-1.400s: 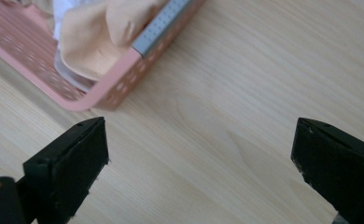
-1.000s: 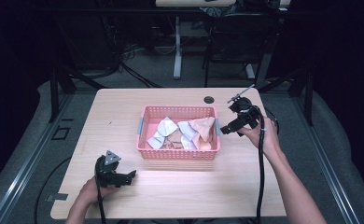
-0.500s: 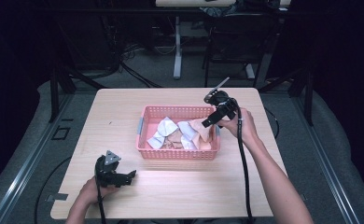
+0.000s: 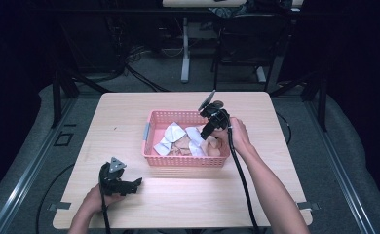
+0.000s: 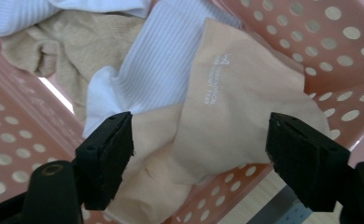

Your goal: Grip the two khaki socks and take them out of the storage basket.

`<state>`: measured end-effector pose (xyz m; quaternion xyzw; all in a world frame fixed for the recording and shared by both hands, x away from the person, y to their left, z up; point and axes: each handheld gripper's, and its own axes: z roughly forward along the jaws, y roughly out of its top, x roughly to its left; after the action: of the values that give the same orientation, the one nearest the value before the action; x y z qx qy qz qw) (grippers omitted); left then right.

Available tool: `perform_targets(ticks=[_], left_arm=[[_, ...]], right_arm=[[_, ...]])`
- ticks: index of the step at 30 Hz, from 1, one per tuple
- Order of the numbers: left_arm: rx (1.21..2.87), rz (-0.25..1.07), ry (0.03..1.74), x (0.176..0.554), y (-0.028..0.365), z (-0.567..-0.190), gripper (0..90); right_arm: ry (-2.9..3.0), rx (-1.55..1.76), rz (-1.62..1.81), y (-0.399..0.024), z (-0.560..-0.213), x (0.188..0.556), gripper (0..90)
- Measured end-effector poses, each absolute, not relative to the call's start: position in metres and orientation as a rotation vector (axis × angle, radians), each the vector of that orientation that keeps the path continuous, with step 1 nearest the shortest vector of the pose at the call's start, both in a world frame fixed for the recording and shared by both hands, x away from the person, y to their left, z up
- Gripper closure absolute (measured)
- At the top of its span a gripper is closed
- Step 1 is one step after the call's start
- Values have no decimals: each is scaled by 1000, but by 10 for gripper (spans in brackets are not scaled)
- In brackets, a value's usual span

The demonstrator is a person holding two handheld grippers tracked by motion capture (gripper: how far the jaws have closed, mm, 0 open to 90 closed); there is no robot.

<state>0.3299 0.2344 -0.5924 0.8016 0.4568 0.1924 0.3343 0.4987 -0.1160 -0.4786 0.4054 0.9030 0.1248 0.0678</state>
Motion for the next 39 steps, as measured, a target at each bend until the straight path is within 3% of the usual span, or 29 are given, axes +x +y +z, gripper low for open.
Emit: perform_targets(ticks=[14, 21, 28, 39], left_arm=[[2092, 501, 1194, 330, 234, -592, 1], [2092, 502, 1192, 330, 234, -592, 1], [2092, 502, 1192, 330, 234, -592, 1], [2092, 501, 1194, 330, 234, -592, 1]], right_arm=[[2627, 1168, 180, -98, -501, 509, 339], [2615, 1210, 155, -102, -504, 512, 563], [2632, 1225, 193, -106, -505, 513, 870], [2629, 1267, 321, -117, -490, 509, 898]])
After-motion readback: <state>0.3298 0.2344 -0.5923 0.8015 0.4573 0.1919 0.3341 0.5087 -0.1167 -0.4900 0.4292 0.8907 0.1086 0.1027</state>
